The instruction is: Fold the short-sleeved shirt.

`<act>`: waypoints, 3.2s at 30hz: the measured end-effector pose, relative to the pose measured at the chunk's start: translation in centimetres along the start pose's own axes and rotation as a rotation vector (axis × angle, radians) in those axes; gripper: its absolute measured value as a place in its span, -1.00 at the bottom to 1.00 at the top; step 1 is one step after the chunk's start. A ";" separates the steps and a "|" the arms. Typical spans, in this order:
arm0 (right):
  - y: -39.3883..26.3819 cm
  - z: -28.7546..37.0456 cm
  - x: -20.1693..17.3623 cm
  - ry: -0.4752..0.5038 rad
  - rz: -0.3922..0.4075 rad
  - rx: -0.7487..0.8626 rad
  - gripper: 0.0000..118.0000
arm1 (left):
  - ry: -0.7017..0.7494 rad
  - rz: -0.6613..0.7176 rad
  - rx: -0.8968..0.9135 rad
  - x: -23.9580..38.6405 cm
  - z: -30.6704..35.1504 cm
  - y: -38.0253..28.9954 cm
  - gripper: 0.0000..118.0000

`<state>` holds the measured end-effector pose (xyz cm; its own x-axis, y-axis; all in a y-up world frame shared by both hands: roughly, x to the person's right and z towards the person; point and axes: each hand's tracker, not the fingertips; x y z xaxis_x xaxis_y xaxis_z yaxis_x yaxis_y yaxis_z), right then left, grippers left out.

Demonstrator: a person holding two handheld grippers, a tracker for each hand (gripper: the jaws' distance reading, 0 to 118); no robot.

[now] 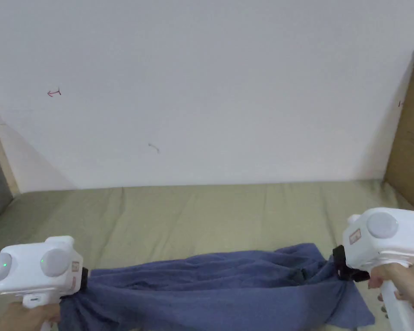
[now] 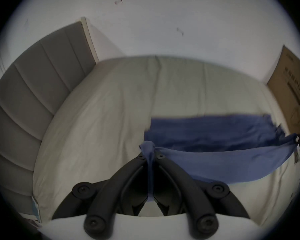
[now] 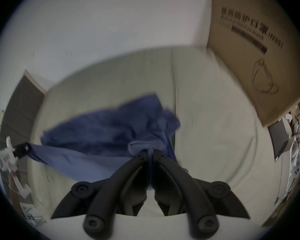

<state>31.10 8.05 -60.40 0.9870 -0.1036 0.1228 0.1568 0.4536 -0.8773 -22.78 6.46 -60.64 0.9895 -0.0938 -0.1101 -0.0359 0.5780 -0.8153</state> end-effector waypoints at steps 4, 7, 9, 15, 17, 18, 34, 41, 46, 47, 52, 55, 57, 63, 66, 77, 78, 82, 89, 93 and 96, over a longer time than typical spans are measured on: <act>-3.8 0.3 2.9 0.086 -0.129 0.011 -0.90 | -0.005 -0.030 0.003 -2.8 0.0 -3.9 -0.95; -6.8 3.4 4.9 0.117 -0.171 0.046 -0.90 | -0.059 -0.015 0.026 -4.7 3.1 -6.4 -0.95; -9.1 5.5 5.5 0.152 -0.184 0.048 -0.90 | -0.080 -0.019 0.041 -5.0 6.0 -8.5 -0.95; -22.6 13.4 3.1 0.077 -0.016 0.078 -0.90 | -0.011 -0.217 0.115 -5.2 14.0 -16.8 -0.95; -27.9 14.6 3.1 0.060 -0.039 0.054 -0.90 | -0.025 -0.214 0.098 -6.1 16.1 -20.3 -0.95; -29.9 14.7 3.5 0.073 -0.059 0.048 -0.90 | -0.027 -0.213 0.083 -6.6 16.7 -21.7 -0.95; -47.6 21.1 5.6 0.096 -0.213 0.067 -0.90 | -0.060 -0.107 0.029 -10.3 24.1 -40.3 -0.94; -47.7 21.6 5.4 -0.029 -0.185 0.113 0.41 | -0.049 -0.020 0.012 -11.7 25.9 -40.9 0.90; -49.9 24.4 4.7 0.013 -0.137 0.145 0.41 | -0.151 0.209 0.057 -13.0 29.6 -42.1 0.87; -50.6 25.0 4.4 0.052 -0.128 0.173 0.41 | -0.159 0.248 0.048 -13.0 30.1 -42.5 0.86; -52.5 25.7 3.0 0.041 -0.130 0.150 -0.93 | -0.108 0.221 0.085 -11.8 30.6 -45.7 -0.98; -53.2 24.7 3.1 0.063 -0.154 0.129 -0.94 | -0.130 0.206 0.060 -11.6 29.8 -46.7 -1.00; -53.0 24.0 3.2 0.058 -0.163 0.093 -0.94 | -0.153 0.215 0.065 -12.0 29.2 -46.2 -0.99; -52.5 23.8 3.8 0.065 -0.188 0.096 -0.94 | -0.179 0.220 0.069 -11.9 26.2 -43.7 0.67; -52.5 23.6 4.1 0.060 -0.199 0.089 -0.94 | -0.207 0.244 0.022 -12.2 23.5 -42.5 0.62; -50.5 21.7 4.2 0.010 -0.050 0.086 -0.72 | -0.227 0.180 -0.042 -10.6 22.3 -42.0 -0.84; -50.0 21.2 3.9 -0.002 -0.020 0.084 -0.14 | -0.227 0.186 -0.043 -10.5 22.5 -42.1 -0.84; -48.0 18.5 4.1 0.044 0.006 -0.021 0.33 | -0.207 0.177 -0.038 -10.2 23.0 -42.3 -0.84; -47.7 17.6 5.2 0.098 -0.047 -0.040 -0.90 | -0.200 0.181 -0.041 -10.3 23.7 -41.7 -0.84; -47.4 18.0 6.0 0.141 -0.132 -0.048 -0.90 | -0.195 0.161 -0.051 -10.3 24.1 -40.9 -0.84; -46.3 19.2 6.0 0.144 -0.135 -0.009 -0.90 | -0.189 0.151 -0.042 -10.2 25.0 -39.8 -0.84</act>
<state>30.45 3.47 -10.15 0.9418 -0.2889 0.1720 0.2860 0.4195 -0.8615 -27.90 4.65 -12.82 0.9810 0.1462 -0.1274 -0.1870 0.5393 -0.8211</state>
